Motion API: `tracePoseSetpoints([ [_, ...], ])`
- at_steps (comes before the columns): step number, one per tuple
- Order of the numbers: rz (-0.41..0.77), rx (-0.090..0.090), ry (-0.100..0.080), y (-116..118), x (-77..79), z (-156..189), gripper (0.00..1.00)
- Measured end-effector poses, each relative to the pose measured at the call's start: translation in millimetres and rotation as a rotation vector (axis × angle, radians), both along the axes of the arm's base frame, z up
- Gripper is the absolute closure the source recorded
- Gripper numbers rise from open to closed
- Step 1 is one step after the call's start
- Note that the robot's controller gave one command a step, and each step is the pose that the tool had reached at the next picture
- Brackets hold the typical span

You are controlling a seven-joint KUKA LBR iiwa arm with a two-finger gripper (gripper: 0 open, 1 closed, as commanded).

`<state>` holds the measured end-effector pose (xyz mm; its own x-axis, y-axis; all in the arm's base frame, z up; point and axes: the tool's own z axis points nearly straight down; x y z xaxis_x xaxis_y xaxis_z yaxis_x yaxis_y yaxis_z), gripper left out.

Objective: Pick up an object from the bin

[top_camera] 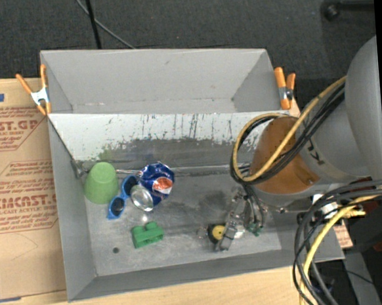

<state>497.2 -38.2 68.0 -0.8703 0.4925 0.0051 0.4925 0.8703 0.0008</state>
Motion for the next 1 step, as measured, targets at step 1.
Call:
tracePoseSetpoints([
  [1, 0.075, -0.005, -0.005, -43.9, 10.4, 1.5, 0.00],
])
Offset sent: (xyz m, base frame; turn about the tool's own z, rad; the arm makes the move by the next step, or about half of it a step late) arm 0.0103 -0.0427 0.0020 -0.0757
